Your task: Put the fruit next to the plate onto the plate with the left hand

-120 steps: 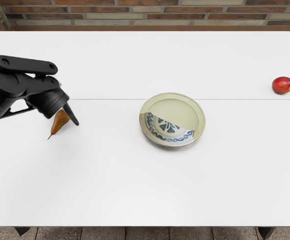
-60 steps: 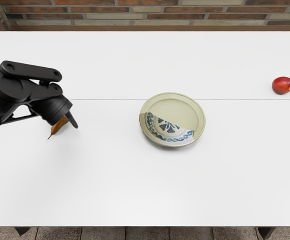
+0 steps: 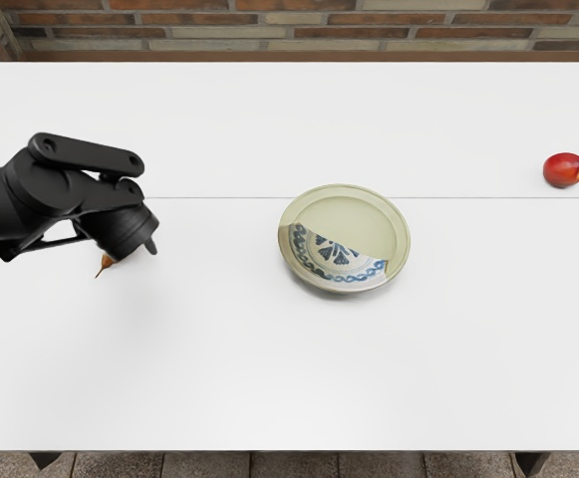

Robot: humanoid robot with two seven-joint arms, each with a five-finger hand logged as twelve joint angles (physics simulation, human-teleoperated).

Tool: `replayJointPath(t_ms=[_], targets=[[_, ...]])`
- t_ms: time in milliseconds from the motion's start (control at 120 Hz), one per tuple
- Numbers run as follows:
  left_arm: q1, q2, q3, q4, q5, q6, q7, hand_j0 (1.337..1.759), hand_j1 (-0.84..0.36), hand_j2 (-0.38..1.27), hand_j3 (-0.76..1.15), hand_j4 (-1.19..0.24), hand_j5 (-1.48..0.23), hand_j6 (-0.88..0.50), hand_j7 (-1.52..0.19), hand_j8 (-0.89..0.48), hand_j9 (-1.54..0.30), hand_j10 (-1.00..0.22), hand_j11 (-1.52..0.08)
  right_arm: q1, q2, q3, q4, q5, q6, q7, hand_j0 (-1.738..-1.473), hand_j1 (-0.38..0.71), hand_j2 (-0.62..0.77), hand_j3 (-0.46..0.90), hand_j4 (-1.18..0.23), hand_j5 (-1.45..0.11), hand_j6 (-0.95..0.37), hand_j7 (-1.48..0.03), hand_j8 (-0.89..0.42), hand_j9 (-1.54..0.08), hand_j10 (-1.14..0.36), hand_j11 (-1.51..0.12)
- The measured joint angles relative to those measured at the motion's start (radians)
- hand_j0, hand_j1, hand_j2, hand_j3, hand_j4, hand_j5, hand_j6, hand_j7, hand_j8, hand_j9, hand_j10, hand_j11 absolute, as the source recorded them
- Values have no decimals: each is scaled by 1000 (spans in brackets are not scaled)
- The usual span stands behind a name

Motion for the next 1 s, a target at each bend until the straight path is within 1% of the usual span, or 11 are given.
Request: replayJointPath(t_ms=[125,392,1000], targets=[[0,-5,14,1,2,0,0,1658,-50,68,0,-334,-434,-334,-433,-334,-433,-334,-433,0,0,0,0,0,0,0,-1658,-349,0,0,-1,0,-1,0,-1,0,-1,0],[0,-4,34,3,15,0,0,1658,-123,80,0,-395,-513,-395,-512,-395,-512,-395,-512,0,0,0,0,0,0,0,-1658,-349,0,0,-1,0,-1,0,-1,0,-1,0],[3,-22,37,3,18,0,0,1658,-217,97,0,-476,-612,-476,-612,-453,-615,-475,-615,0,0,0,0,0,0,0,-1658,-349,0,0,-1,0,-1,0,-1,0,-1,0]])
